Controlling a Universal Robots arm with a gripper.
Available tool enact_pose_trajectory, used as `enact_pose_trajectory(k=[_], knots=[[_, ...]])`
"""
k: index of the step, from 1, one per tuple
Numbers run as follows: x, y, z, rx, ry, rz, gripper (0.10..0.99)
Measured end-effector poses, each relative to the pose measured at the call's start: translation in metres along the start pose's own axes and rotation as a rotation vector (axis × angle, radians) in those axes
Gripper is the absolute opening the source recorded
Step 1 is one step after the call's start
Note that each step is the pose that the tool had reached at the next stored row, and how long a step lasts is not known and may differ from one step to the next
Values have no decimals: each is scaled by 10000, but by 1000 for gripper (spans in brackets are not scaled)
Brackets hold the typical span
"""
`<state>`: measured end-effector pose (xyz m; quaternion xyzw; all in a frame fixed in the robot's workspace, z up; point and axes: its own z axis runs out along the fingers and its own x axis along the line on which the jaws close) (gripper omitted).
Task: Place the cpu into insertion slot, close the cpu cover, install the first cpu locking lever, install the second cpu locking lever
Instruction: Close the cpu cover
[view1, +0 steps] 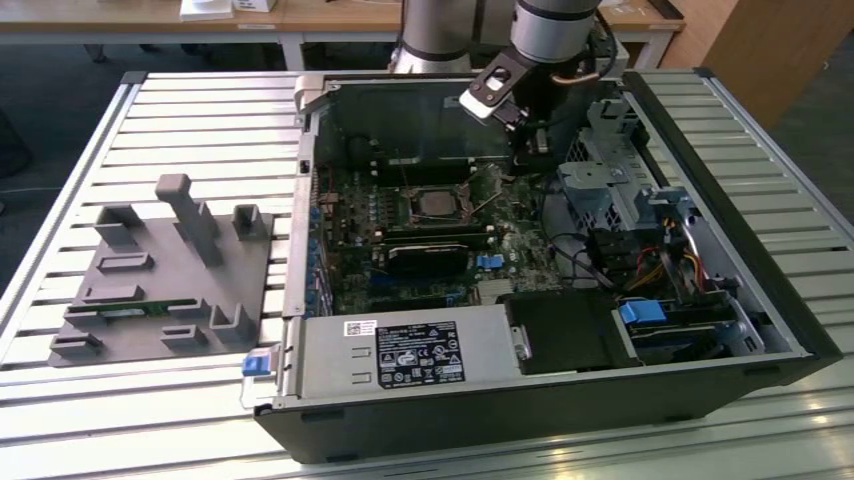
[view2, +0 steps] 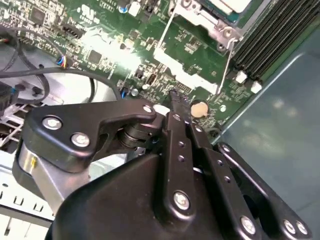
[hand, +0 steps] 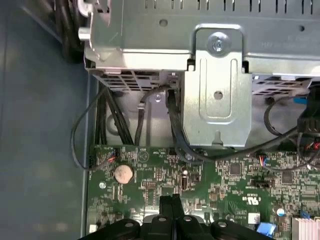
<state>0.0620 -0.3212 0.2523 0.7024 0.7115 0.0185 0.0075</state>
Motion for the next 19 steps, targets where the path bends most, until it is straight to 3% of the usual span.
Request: enact_pose_trajectory(k=[5, 12, 19], knots=[[2, -5, 51, 34, 1, 2, 106], [2, -20, 52, 36, 0, 3, 106], [2, -85, 51, 36, 0, 1, 106]])
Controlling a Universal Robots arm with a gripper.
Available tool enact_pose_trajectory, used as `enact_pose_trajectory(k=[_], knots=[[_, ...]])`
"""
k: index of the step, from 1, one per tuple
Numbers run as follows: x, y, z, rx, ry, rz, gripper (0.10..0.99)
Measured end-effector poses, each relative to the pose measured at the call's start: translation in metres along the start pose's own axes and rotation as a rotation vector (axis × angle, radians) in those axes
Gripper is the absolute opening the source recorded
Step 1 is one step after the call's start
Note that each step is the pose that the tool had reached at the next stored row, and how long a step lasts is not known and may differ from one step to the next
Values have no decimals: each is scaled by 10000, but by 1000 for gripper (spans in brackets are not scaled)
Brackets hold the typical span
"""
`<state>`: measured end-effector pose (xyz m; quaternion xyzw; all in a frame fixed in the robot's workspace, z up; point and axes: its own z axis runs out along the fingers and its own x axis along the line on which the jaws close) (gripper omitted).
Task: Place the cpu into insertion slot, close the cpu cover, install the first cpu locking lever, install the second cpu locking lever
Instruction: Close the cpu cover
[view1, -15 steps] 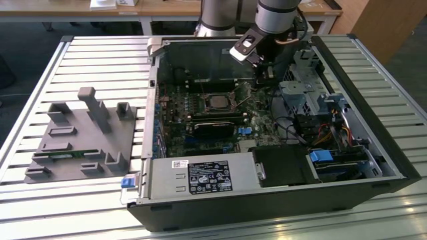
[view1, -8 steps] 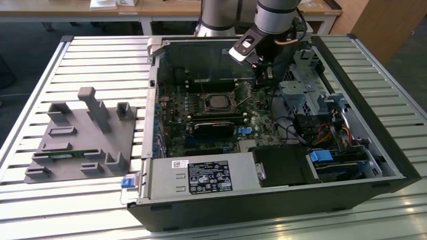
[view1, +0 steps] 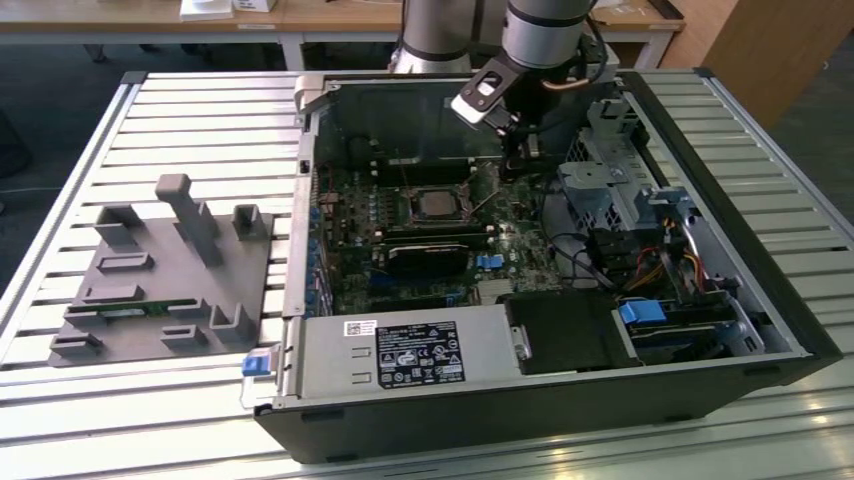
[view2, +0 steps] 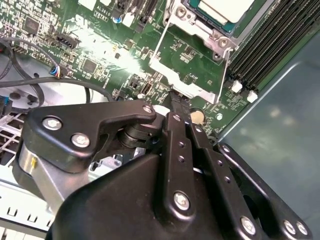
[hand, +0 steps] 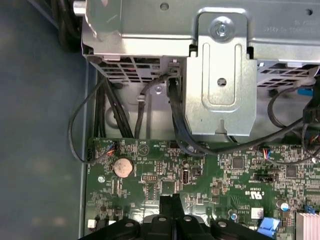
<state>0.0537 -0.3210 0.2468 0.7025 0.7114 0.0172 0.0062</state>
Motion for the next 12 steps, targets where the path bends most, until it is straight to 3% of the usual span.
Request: enact_pose_trajectory(k=[12], knots=[[1, -22, 0, 0, 0, 0, 106]])
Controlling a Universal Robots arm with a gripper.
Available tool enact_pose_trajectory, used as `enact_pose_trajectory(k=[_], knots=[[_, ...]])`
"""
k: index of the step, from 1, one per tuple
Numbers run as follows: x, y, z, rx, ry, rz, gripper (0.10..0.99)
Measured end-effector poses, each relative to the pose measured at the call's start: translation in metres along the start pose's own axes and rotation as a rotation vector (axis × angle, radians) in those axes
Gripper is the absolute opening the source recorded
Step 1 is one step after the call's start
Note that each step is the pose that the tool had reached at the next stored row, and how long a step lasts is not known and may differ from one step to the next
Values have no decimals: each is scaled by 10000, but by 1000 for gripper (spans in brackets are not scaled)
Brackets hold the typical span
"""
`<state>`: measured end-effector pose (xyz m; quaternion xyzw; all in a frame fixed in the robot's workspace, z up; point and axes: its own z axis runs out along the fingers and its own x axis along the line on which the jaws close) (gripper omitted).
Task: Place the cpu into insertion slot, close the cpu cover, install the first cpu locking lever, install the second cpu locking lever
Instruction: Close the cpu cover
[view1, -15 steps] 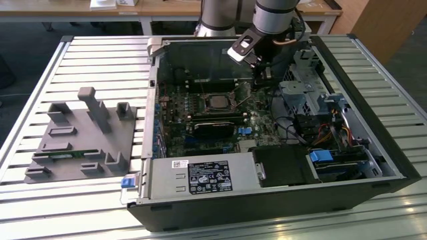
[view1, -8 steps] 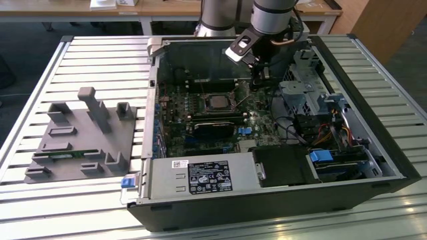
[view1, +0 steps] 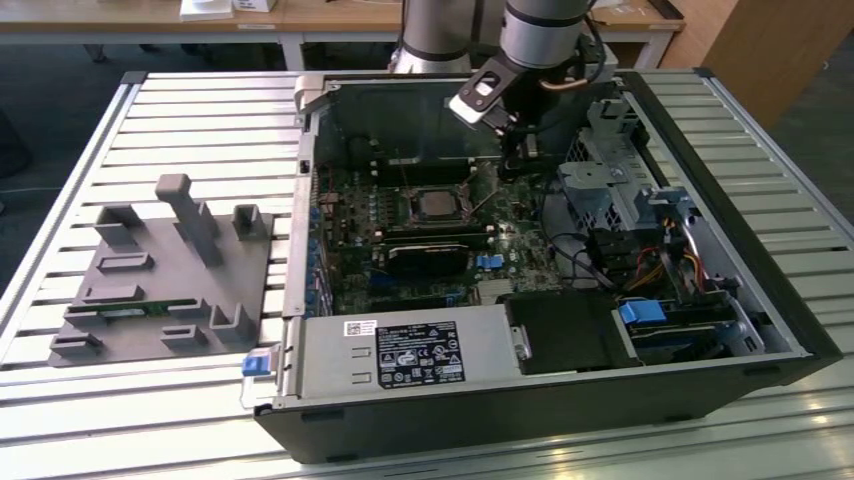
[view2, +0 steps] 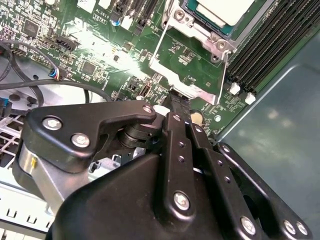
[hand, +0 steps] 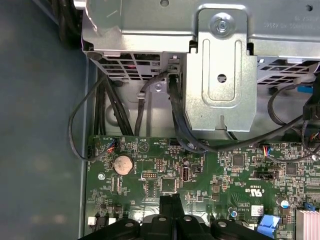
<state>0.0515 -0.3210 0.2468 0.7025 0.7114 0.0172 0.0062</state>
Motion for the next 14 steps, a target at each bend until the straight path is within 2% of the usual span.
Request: enact_pose_trajectory(k=[14], knots=[[0, -37, -1, 0, 1, -1, 106]])
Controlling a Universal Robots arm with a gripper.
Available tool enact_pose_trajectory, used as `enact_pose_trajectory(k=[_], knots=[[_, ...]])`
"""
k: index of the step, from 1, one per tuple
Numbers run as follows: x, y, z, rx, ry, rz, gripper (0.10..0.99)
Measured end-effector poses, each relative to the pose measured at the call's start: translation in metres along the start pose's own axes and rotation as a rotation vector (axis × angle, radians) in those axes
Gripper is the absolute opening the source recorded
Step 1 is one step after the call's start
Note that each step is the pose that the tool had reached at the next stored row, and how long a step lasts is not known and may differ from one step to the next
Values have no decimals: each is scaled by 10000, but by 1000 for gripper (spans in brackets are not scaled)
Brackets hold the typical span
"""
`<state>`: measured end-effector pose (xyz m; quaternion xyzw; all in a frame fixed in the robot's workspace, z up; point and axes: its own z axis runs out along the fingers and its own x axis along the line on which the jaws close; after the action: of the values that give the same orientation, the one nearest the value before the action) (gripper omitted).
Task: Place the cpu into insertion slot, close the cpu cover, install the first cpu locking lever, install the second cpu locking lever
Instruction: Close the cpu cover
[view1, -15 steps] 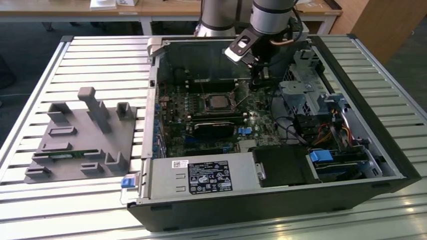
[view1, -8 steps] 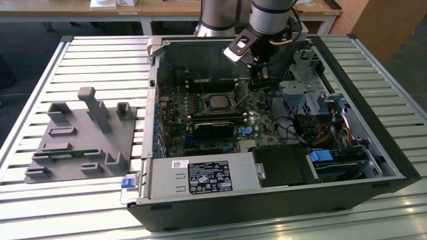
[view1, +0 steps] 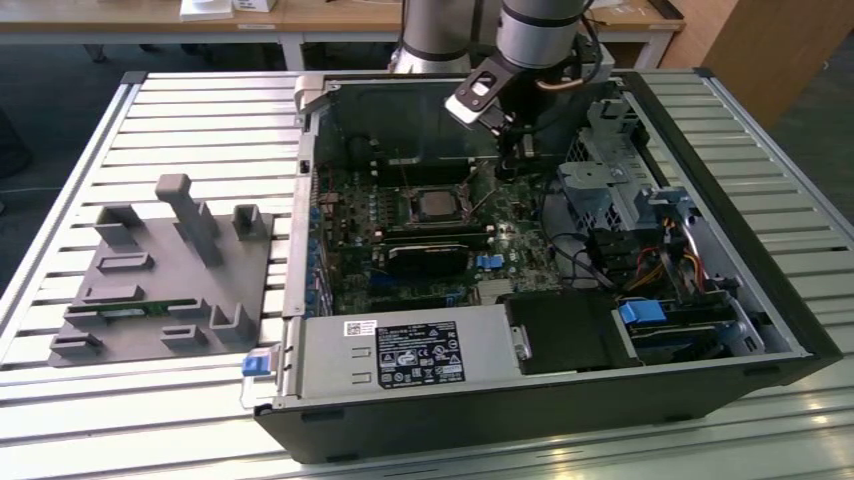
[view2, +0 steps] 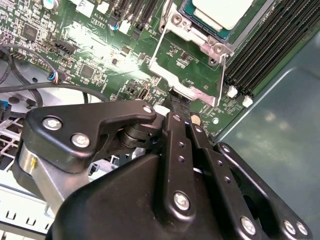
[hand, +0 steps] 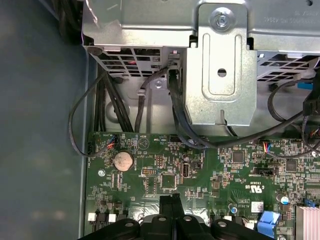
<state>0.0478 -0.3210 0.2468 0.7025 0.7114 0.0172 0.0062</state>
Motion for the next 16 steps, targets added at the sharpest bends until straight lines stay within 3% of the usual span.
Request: enact_pose_trajectory(k=[16], knots=[[0, -31, -1, 0, -1, 0, 106]])
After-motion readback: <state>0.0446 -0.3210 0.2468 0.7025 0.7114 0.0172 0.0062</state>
